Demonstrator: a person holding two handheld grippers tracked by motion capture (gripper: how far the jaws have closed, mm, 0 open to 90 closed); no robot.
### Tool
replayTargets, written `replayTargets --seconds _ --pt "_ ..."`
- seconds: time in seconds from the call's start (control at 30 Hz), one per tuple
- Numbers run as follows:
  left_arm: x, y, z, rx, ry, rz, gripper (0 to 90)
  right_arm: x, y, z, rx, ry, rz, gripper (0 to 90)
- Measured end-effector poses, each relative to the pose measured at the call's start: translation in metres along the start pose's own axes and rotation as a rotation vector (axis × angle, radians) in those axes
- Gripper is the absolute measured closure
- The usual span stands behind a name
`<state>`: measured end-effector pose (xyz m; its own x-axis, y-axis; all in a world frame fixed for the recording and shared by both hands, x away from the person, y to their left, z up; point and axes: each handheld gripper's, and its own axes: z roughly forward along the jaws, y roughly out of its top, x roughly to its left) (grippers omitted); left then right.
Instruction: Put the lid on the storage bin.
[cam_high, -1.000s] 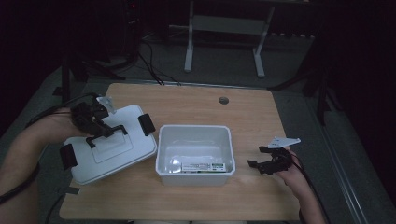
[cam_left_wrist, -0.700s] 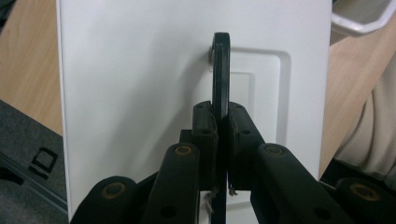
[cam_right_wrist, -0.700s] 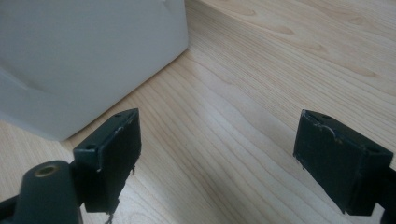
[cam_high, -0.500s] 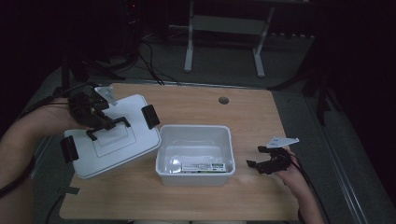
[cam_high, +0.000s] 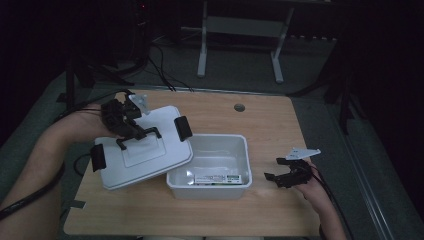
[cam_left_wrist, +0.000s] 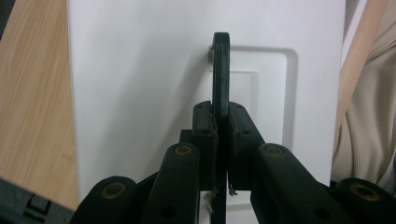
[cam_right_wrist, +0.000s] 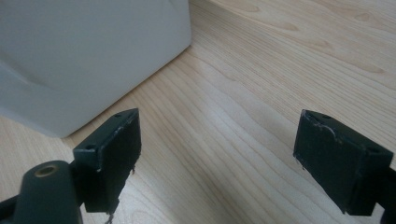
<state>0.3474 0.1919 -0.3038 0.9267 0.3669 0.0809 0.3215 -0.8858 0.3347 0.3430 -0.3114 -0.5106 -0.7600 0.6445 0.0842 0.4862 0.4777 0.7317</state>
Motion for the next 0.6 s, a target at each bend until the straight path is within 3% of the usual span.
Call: replayTargets --seconds 0.6 --pt "-0.016 0.059 0.019 -0.009 -0.054 0.109 83.6 -0.003 -0.007 -0.004 -0.001 -0.004 0.017 14.8"
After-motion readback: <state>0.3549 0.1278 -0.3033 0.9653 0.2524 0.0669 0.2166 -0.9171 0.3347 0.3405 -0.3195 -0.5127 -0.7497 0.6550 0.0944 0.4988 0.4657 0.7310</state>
